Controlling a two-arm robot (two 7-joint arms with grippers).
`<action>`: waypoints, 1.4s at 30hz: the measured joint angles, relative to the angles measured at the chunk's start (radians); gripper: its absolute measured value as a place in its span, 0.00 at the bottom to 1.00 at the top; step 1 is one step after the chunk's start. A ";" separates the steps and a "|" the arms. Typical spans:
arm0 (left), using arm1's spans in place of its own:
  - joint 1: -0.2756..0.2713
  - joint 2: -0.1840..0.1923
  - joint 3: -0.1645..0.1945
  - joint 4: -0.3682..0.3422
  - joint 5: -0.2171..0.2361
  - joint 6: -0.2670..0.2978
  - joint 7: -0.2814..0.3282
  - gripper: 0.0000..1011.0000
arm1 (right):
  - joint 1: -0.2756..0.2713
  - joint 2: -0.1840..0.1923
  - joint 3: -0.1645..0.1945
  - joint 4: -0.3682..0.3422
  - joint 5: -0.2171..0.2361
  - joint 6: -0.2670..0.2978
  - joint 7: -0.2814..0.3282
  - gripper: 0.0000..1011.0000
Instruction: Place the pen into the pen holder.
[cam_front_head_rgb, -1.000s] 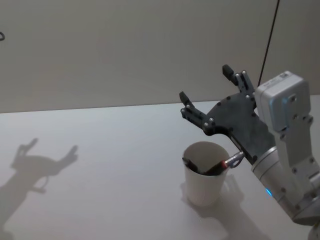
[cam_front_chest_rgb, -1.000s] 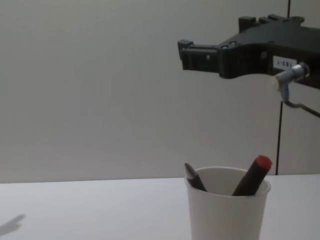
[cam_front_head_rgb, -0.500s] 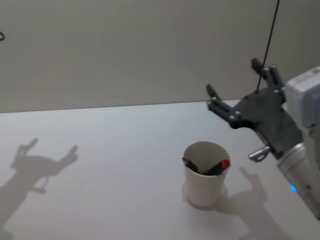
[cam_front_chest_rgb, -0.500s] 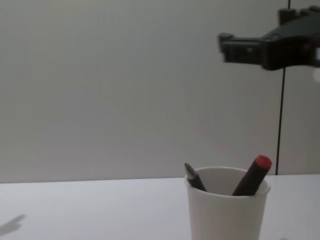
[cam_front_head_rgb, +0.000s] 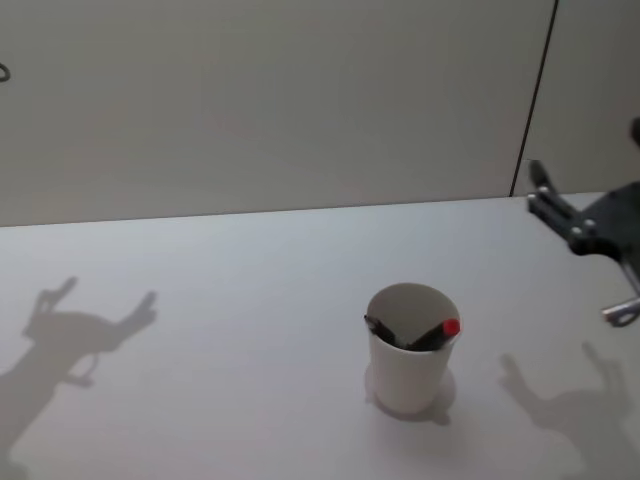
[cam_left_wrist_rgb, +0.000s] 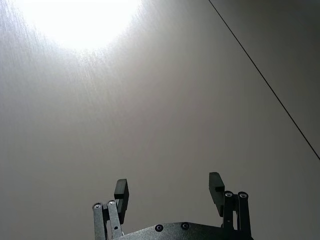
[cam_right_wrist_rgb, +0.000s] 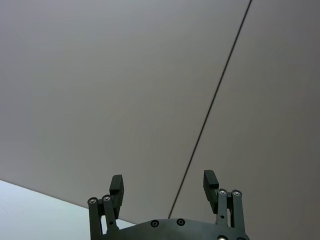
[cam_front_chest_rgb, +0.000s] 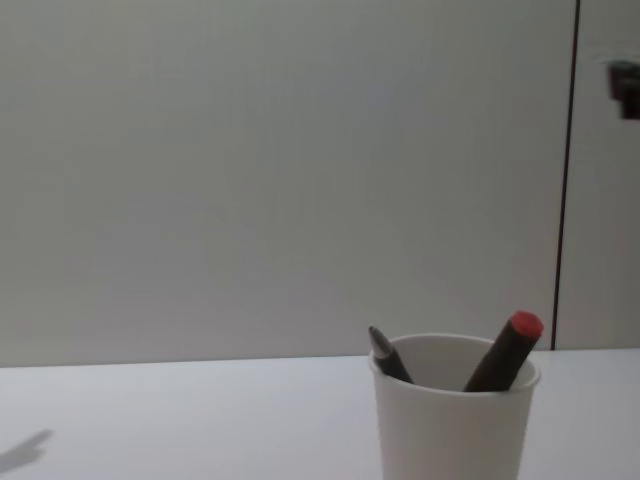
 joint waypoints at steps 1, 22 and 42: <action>0.000 -0.001 0.002 0.001 0.001 0.001 0.001 0.99 | -0.010 0.011 0.009 -0.005 0.006 -0.002 -0.014 0.99; 0.034 -0.112 0.227 0.086 0.109 0.163 0.092 0.99 | -0.078 0.084 0.067 -0.037 0.041 -0.017 -0.107 0.99; 0.065 -0.213 0.431 0.163 0.207 0.308 0.174 0.99 | -0.090 0.098 0.078 -0.043 0.048 -0.019 -0.124 0.99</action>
